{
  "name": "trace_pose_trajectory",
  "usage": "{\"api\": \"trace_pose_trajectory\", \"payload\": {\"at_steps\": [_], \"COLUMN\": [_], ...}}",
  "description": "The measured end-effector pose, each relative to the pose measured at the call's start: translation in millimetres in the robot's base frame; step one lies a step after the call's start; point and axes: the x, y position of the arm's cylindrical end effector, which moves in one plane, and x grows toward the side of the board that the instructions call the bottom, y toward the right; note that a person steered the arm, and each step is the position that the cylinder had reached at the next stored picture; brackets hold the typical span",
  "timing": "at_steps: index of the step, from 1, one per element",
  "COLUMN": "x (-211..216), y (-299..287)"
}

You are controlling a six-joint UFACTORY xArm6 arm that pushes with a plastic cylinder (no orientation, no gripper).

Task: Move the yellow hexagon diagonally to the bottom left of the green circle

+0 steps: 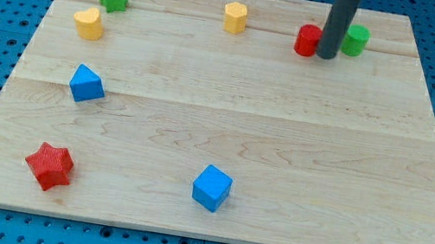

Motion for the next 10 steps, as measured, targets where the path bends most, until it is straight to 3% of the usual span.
{"api": "trace_pose_trajectory", "payload": {"at_steps": [1, 3, 5, 6, 10], "x": [-22, -24, -104, -103, -102], "y": [-3, 15, 28, 13, -139]}}
